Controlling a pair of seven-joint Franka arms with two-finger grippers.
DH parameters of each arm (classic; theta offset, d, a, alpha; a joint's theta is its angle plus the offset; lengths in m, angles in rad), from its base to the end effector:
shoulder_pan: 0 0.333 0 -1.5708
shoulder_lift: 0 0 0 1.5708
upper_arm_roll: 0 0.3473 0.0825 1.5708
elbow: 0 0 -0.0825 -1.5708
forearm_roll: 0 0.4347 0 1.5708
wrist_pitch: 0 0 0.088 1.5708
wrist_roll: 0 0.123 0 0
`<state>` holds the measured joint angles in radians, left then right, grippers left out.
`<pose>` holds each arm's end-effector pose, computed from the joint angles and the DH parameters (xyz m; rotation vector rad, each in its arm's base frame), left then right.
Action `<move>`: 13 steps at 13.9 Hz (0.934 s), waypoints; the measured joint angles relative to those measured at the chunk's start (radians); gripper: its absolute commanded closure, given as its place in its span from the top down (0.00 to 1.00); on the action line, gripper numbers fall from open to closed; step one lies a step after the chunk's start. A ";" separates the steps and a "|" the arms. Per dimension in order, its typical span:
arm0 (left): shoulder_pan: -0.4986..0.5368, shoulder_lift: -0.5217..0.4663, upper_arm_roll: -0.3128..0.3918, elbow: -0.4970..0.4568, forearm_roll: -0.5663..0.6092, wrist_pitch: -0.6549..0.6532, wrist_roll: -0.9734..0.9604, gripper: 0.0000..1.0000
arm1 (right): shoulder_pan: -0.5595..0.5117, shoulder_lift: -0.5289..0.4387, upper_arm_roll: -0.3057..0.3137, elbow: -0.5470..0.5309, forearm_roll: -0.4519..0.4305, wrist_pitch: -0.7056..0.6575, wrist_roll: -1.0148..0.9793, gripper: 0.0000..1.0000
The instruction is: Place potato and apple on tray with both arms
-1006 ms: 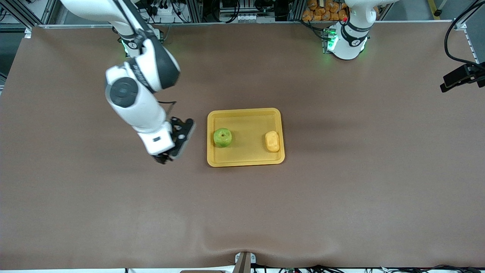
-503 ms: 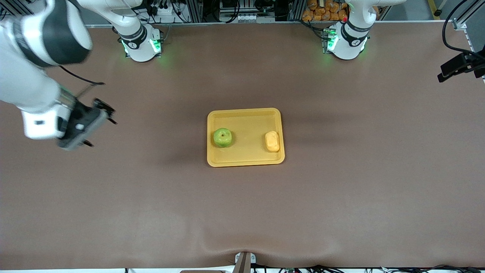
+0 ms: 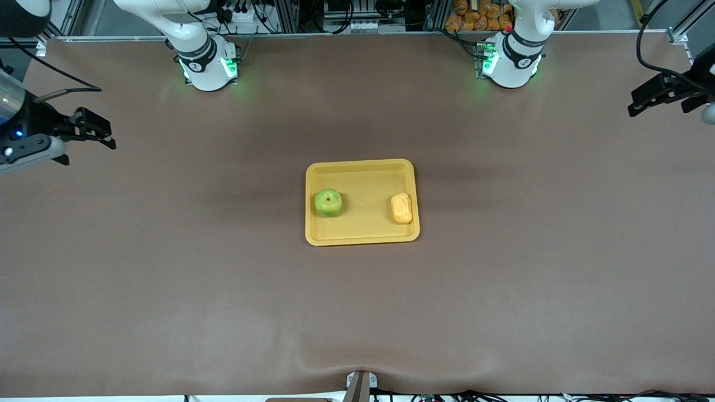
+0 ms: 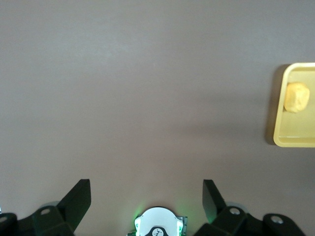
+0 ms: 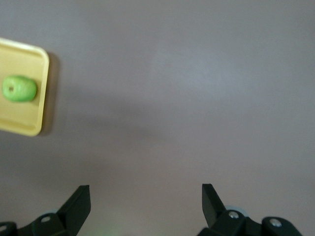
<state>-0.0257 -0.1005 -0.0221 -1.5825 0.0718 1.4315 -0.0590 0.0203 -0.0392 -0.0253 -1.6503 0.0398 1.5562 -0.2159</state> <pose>0.5544 -0.0176 0.6806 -3.0645 -0.0299 0.0713 0.5876 0.0017 0.6206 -3.0769 -0.3249 0.0775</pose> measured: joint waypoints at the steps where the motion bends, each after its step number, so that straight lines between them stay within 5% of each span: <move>1: 0.000 -0.001 -0.011 -0.003 0.000 0.000 -0.002 1.00 | 0.000 -0.006 -0.005 0.006 0.000 -0.012 0.066 1.00; 13: 0.004 -0.003 -0.011 -0.013 -0.032 0.023 -0.003 1.00 | -0.008 -0.031 -0.058 0.015 -0.005 -0.028 0.199 1.00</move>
<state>-0.0220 -0.1038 -0.0331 -1.5955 0.0398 1.4549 -0.0620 0.0124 -0.0702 -0.0829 -1.6349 0.0348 1.5284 -0.0172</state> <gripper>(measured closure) 0.000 0.000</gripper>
